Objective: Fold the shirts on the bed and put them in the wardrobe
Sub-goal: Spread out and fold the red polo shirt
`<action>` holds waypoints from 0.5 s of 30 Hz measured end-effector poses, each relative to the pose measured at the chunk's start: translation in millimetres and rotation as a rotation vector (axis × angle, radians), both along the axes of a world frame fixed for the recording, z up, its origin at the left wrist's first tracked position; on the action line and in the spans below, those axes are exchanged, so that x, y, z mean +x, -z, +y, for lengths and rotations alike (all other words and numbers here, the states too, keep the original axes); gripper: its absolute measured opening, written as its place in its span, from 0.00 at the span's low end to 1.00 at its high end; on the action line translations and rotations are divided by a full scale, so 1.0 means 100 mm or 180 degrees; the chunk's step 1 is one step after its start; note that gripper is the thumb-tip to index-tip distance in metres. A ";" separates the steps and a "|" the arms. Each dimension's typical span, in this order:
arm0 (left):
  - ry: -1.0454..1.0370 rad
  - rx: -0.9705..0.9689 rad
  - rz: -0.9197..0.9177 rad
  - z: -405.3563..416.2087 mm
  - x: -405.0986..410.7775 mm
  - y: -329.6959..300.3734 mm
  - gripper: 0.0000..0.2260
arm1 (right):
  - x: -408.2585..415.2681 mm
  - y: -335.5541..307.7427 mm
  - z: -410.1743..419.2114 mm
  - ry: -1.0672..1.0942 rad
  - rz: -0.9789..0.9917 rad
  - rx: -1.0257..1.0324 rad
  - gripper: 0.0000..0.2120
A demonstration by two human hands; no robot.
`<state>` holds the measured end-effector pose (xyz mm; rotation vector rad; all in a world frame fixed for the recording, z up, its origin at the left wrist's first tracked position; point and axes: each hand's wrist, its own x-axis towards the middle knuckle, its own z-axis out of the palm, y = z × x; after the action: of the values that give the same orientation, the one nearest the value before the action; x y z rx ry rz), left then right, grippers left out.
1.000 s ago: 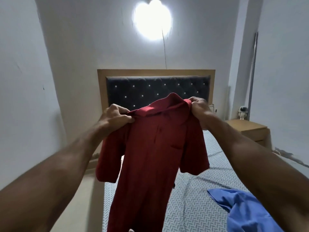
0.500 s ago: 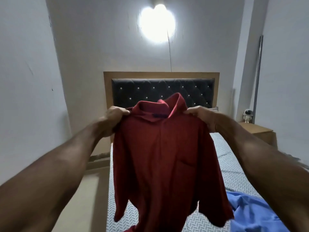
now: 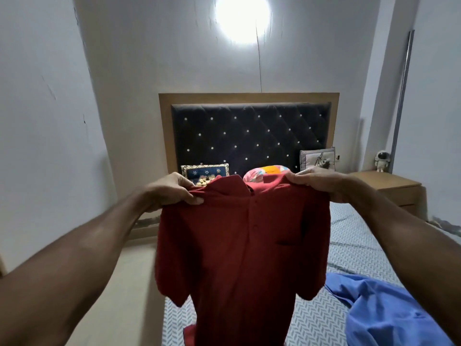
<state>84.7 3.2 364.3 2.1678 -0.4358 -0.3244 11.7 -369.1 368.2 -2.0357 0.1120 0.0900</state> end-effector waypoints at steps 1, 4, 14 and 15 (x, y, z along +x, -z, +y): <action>-0.0096 0.0173 -0.0299 -0.02 0.02 0.03 0.06 | -0.04 0.01 -0.05 -0.0173 0.0219 -0.0207 0.22; -0.0340 0.0680 -0.1326 -0.08 0.08 0.15 0.04 | -0.16 0.03 -0.17 -0.0439 0.0771 -0.1357 0.18; -0.0476 0.2469 -0.2010 -0.33 0.51 0.28 0.05 | 0.16 0.26 -0.65 0.1195 -0.0327 -0.2560 0.06; -0.0861 0.2278 -0.1877 -0.37 0.58 0.34 0.05 | 0.23 0.35 -0.70 0.1265 -0.0284 -0.2206 0.06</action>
<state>142.8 -33.7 330.0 2.9834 -0.3681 0.3896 34.2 -438.7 333.6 -2.6539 0.5507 -0.3328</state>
